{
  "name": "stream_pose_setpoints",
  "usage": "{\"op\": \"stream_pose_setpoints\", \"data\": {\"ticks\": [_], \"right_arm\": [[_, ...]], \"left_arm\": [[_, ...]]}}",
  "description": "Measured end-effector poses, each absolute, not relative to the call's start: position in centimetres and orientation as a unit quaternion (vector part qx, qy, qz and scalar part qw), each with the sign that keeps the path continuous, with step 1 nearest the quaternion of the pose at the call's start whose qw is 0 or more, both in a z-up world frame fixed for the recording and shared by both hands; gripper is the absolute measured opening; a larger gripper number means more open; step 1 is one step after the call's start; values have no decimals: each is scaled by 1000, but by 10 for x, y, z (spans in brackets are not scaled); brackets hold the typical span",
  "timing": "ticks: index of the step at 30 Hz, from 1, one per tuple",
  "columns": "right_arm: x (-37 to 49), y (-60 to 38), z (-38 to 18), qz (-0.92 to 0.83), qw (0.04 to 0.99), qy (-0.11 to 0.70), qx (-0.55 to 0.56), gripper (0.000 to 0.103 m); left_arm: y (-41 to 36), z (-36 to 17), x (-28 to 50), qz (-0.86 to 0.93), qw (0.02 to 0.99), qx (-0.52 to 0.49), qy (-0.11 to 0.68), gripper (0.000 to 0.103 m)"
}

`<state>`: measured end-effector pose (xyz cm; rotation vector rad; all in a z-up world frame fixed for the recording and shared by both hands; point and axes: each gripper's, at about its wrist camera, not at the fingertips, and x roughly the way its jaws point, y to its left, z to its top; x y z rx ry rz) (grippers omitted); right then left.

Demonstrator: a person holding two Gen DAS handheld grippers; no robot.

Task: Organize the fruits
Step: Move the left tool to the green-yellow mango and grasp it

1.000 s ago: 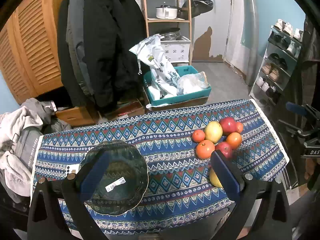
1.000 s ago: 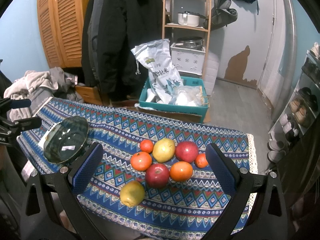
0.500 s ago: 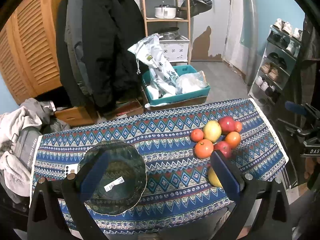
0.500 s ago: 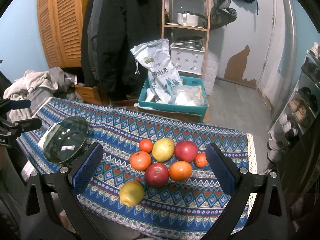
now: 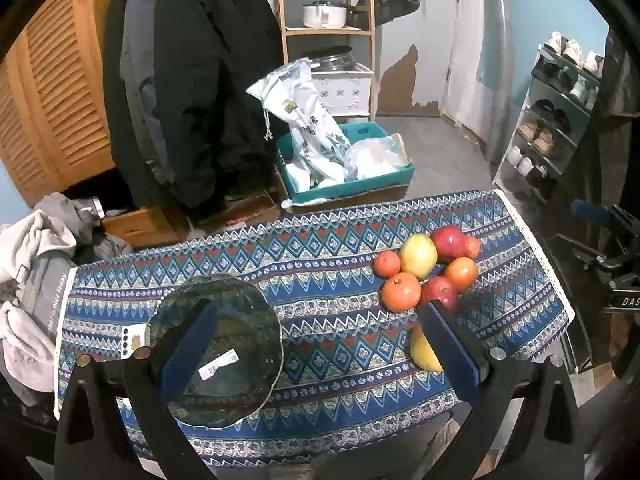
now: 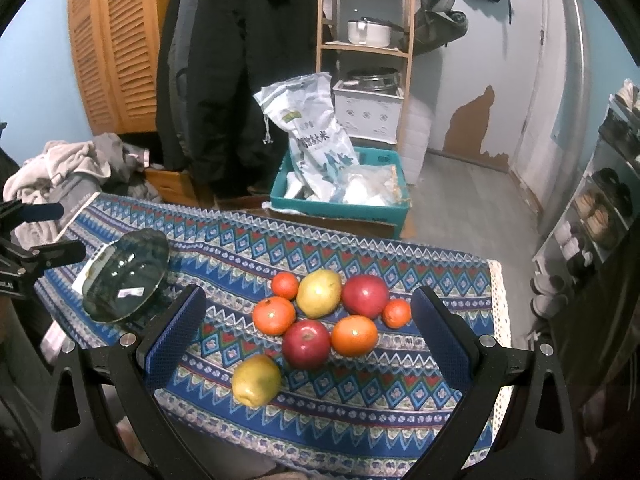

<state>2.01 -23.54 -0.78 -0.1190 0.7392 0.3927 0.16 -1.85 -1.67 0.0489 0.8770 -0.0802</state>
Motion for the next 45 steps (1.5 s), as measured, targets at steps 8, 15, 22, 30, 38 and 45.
{"op": "stream_pose_setpoints", "data": {"ticks": [8,15,22,30,38,45], "right_arm": [[26,-246,-15,177,909,373,-59,100],[30,-259,-30,162,903,394,-59,100],[36,-271,-54,142,893,422,-65,100],[42,-284,-96,129,874,464,-69,100],[47,-295,-130,126,855,498,-67,100],[52,-301,-142,119,850,509,-66,100]], "left_arm": [[-32,-35,12,-62,889,14,453,102],[-57,-67,24,-84,865,19,494,102],[-87,-96,29,-102,843,35,528,102],[-108,-134,39,-104,818,24,565,102],[-131,-158,48,-104,805,28,583,102],[-145,-186,56,-106,786,32,608,102]]}}
